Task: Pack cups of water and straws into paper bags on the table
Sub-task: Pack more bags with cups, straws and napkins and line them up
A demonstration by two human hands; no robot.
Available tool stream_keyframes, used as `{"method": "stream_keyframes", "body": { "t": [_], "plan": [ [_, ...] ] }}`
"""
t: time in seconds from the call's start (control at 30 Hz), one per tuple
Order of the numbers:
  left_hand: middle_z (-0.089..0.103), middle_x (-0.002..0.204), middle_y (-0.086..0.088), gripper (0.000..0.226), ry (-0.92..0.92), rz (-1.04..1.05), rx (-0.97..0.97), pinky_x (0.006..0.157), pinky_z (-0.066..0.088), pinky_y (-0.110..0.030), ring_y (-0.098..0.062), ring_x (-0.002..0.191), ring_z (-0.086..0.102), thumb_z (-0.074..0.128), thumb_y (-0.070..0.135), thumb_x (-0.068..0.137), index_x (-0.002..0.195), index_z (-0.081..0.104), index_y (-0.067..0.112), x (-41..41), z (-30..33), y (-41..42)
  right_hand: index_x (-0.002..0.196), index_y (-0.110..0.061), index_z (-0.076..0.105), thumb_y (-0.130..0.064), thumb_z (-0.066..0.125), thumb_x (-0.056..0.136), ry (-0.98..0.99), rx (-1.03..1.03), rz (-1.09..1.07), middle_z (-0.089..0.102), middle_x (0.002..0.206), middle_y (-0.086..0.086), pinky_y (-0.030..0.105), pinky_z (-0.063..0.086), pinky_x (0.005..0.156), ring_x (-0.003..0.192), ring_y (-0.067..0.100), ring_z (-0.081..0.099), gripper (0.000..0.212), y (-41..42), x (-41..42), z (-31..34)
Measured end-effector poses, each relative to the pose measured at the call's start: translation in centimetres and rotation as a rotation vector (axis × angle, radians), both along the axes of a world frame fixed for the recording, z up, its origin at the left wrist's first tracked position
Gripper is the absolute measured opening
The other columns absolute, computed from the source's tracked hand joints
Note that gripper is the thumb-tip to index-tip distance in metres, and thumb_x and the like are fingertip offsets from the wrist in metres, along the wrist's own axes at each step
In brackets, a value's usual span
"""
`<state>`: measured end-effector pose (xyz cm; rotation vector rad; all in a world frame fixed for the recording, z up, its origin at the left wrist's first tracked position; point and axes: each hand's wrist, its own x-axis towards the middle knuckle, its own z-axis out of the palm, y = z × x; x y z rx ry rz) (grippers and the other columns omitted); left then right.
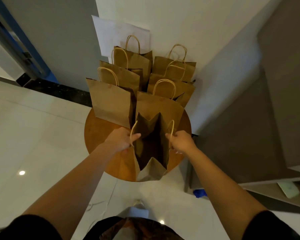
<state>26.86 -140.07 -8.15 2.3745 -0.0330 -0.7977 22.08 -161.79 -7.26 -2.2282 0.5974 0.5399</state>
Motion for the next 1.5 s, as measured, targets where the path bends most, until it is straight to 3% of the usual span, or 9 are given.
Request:
{"method": "stream_keyframes", "body": {
  "t": [0.23,0.33,0.43,0.67,0.8,1.13,1.27,1.37,1.5],
  "plan": [
    [0.063,0.078,-0.006,0.024,-0.252,0.235,-0.018,0.063,0.049,-0.023,-0.021,0.079,0.064,0.049,0.024,0.095,0.075,0.06,0.017,-3.4,2.5,0.4,0.071,-0.012,0.055,-0.041,0.051,0.092,-0.126,-0.006,0.055,0.066,0.077,0.013,0.042,0.055,0.076,0.074,0.029,0.067,0.036,-1.5,-3.8,2.8],
    [0.065,0.076,-0.003,0.02,-0.345,0.356,-0.026,0.071,0.054,-0.03,-0.016,0.074,0.065,0.05,0.025,0.094,0.077,0.059,0.02,-6.6,3.9,-0.5,0.073,-0.012,0.058,-0.038,0.052,0.09,-0.164,-0.001,0.095,0.069,0.079,0.014,0.041,0.056,0.075,0.07,0.026,0.067,0.032,-2.2,-6.7,4.1],
    [0.064,0.067,0.002,0.021,-0.44,0.411,-0.098,0.06,0.048,-0.024,-0.009,0.065,0.064,0.053,0.028,0.093,0.074,0.061,0.022,-10.3,6.0,-2.5,0.066,-0.014,0.053,-0.038,0.053,0.089,-0.21,0.002,0.121,0.065,0.069,0.01,0.035,0.054,0.065,0.06,0.022,0.064,0.033,-3.3,-9.8,5.6],
    [0.065,0.062,0.005,0.022,-0.548,0.16,-0.266,0.069,0.051,-0.028,-0.003,0.057,0.062,0.054,0.024,0.092,0.073,0.065,0.018,-16.3,13.5,-11.9,0.058,-0.014,0.048,-0.034,0.055,0.089,-0.378,-0.035,0.109,0.059,0.064,0.012,0.038,0.054,0.064,0.06,0.027,0.059,0.037,-7.6,-15.9,11.5],
    [0.065,0.061,0.004,0.026,-0.676,-0.012,-0.331,0.063,0.05,-0.025,-0.006,0.053,0.061,0.053,0.024,0.092,0.074,0.066,0.012,-17.4,19.0,-18.3,0.075,-0.007,0.063,-0.038,0.058,0.087,-0.486,-0.089,0.013,0.065,0.069,0.012,0.038,0.056,0.067,0.068,0.028,0.066,0.033,-11.5,-17.7,16.2],
    [0.06,0.068,0.0,0.025,-0.891,-0.228,-0.391,0.058,0.041,-0.022,-0.013,0.065,0.055,0.052,0.026,0.092,0.074,0.061,0.011,-11.5,26.6,-32.3,0.084,-0.004,0.067,-0.03,0.056,0.086,-0.627,-0.193,-0.175,0.069,0.073,0.01,0.04,0.055,0.071,0.073,0.026,0.067,0.028,-22.4,-14.7,23.3],
    [0.06,0.073,-0.001,0.019,-0.981,-0.234,-0.363,0.056,0.04,-0.022,-0.014,0.066,0.052,0.053,0.023,0.091,0.08,0.063,0.011,-6.7,27.9,-35.8,0.098,-0.009,0.062,-0.03,0.059,0.085,-0.704,-0.274,-0.179,0.065,0.095,0.006,0.037,0.049,0.075,0.092,0.025,0.062,0.025,-26.0,-9.6,24.2],
    [0.066,0.087,-0.008,0.017,-1.001,-0.284,-0.291,0.067,0.049,-0.033,-0.021,0.077,0.058,0.051,0.02,0.089,0.088,0.065,0.009,-3.1,29.0,-37.8,0.129,-0.011,0.048,-0.032,0.062,0.086,-0.744,-0.301,-0.158,0.049,0.128,0.01,0.031,0.042,0.086,0.114,0.027,0.051,0.05,-28.3,-5.0,24.5],
    [0.064,0.099,-0.006,0.019,-1.037,-0.314,-0.224,0.074,0.049,-0.031,-0.021,0.088,0.057,0.052,0.022,0.088,0.099,0.064,0.013,1.2,29.1,-40.1,0.139,-0.017,0.036,-0.037,0.065,0.084,-0.809,-0.287,-0.205,0.031,0.14,0.013,0.039,0.041,0.099,0.123,0.033,0.041,0.066,-30.5,0.6,24.6]
  ]
}}
